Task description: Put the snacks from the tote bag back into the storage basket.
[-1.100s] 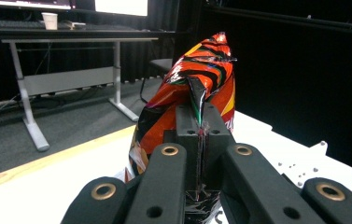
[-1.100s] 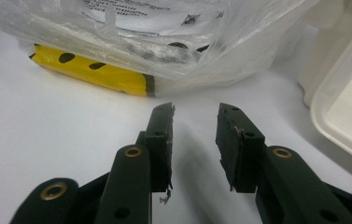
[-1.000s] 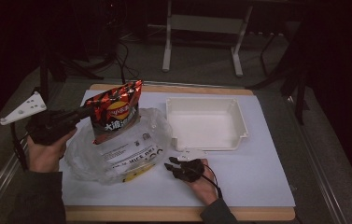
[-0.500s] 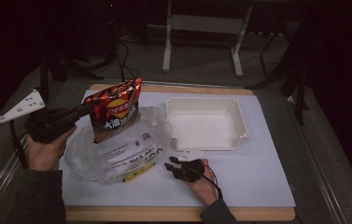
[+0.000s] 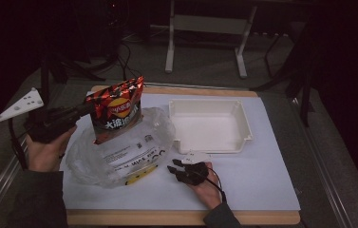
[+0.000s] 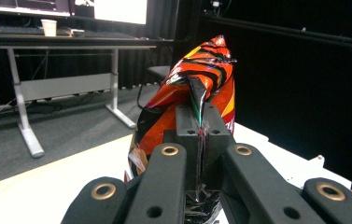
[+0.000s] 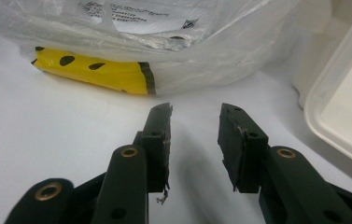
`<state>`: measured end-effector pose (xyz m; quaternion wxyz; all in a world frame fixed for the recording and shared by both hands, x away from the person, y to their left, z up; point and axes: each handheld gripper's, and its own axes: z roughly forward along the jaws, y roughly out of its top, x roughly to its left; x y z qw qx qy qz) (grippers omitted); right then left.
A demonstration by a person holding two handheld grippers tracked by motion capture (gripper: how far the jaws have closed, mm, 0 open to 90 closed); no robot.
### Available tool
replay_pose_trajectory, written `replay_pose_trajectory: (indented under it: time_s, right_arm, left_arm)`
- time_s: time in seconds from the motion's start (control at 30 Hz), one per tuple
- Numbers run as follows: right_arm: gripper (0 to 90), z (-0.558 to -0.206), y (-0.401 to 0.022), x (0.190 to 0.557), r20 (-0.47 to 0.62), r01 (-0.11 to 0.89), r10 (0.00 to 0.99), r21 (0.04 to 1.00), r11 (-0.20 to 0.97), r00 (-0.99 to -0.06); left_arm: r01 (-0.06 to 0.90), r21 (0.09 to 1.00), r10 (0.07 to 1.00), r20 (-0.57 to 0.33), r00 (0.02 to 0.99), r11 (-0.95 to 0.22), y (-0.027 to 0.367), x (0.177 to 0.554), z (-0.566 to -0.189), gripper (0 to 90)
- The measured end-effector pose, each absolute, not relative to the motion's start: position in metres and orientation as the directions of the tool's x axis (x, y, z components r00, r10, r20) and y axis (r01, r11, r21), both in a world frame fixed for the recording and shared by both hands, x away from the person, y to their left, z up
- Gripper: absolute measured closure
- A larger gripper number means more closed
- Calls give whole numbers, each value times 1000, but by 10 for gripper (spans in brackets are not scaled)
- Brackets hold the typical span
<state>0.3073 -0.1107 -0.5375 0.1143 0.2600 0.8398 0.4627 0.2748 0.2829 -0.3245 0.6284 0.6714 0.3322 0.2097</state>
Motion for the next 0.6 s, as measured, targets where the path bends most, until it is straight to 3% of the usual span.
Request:
replay_pose_trajectory:
  time_s: [0.6]
  right_arm:
    - [636, -537, -111, 306, 43, 325, 542, 838, 438, -840]
  left_arm:
    - [148, 989, 712, -123, 691, 27, 285, 274, -310, 890]
